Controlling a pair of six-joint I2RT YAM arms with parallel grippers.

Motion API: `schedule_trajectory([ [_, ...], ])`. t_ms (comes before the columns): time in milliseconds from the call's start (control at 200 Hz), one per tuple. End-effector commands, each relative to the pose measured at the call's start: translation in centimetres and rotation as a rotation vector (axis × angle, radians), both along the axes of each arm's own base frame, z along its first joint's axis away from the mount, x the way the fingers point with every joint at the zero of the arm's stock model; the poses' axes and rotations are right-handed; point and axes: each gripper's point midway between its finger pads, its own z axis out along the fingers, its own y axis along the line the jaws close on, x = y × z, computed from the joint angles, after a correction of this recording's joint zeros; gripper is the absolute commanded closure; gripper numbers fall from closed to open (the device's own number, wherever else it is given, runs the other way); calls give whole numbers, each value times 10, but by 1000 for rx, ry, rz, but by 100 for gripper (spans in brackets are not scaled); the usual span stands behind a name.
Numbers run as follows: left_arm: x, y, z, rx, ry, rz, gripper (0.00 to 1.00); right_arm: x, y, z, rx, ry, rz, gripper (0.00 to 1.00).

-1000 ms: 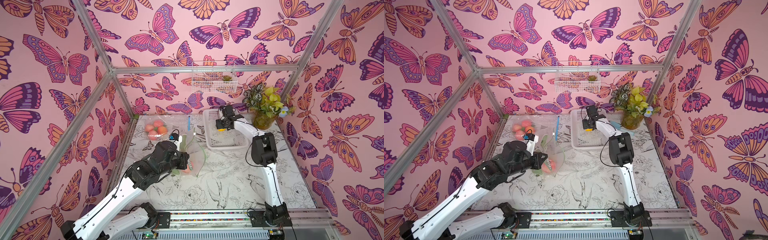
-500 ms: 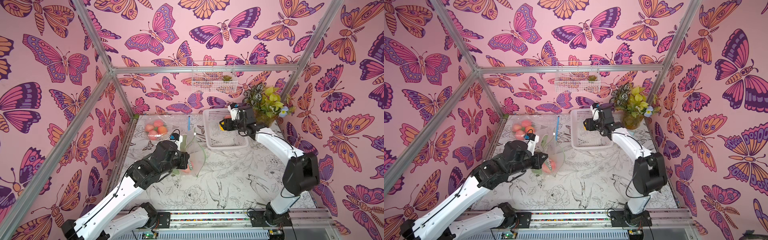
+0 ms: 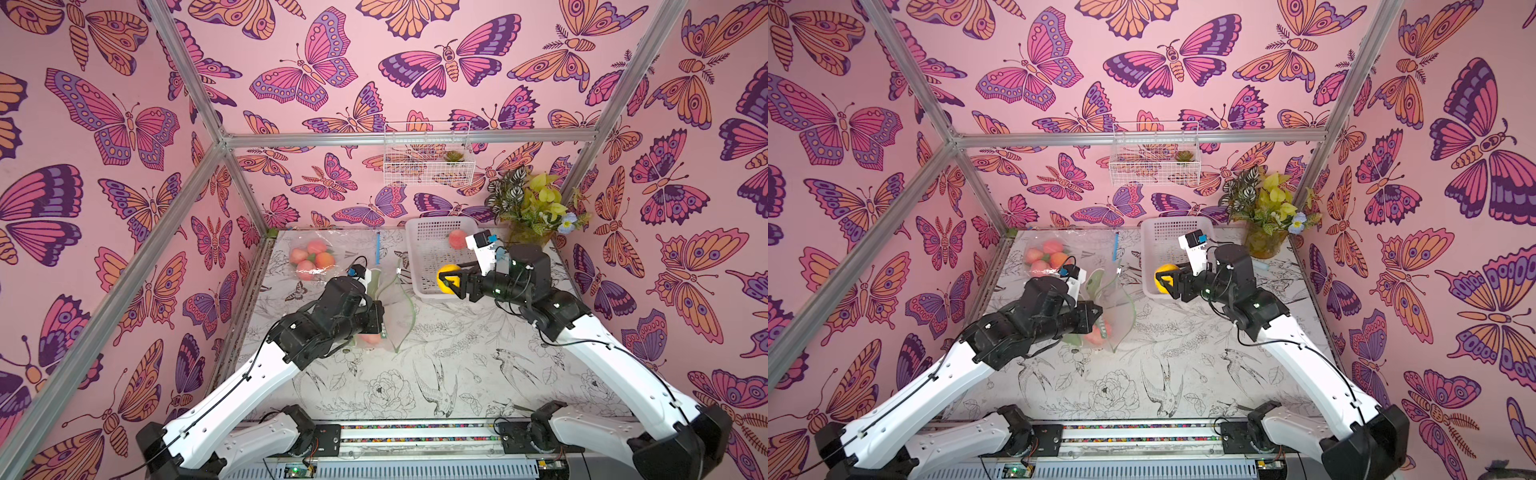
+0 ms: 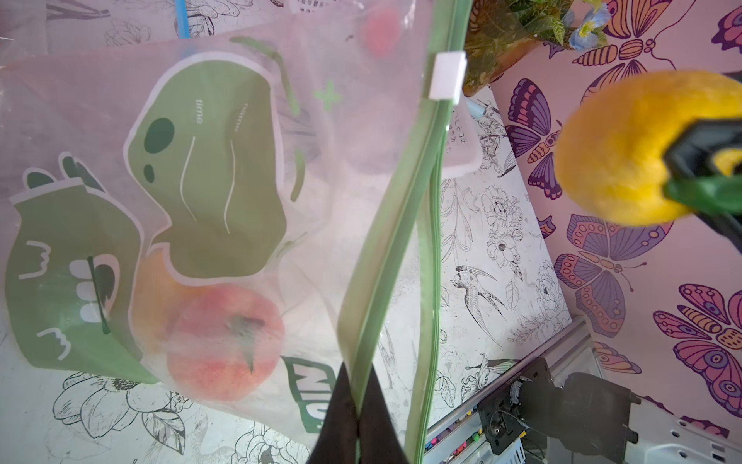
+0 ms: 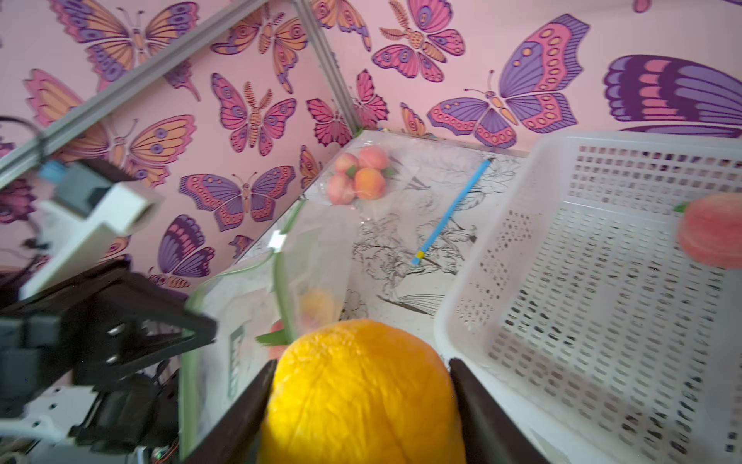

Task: Place the peach in a zip-top bag and seal the zipper
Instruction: Place the peach in the zipper food storage bag.

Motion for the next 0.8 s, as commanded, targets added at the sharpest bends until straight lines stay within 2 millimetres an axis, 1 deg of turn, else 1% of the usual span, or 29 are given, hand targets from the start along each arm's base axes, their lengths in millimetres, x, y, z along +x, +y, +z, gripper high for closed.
schedule_trajectory([
  [0, 6, -6, 12, -45, -16, 1, 100, -36, 19, -8, 7, 48, 107, 44],
  [125, 6, -10, 11, -54, -6, -11, 100, -59, 39, -14, 7, 52, 171, 44],
  [210, 6, -14, 12, -66, -2, -24, 100, -67, 53, -18, 14, 62, 204, 44],
  [335, 4, -18, 16, -84, -3, -46, 100, -72, 72, -26, 12, 79, 243, 44],
  [436, 0, -23, 21, -96, -9, -84, 100, -73, 84, -31, -4, 95, 260, 44],
  [536, -3, -24, 27, -111, -16, -103, 100, -70, 92, -37, -25, 107, 257, 44],
  [656, -7, -25, 32, -125, -24, -120, 100, -62, 94, -42, -57, 111, 222, 44],
  [791, -11, -25, 34, -136, -27, -137, 100, -50, 92, -49, -90, 108, 158, 44],
])
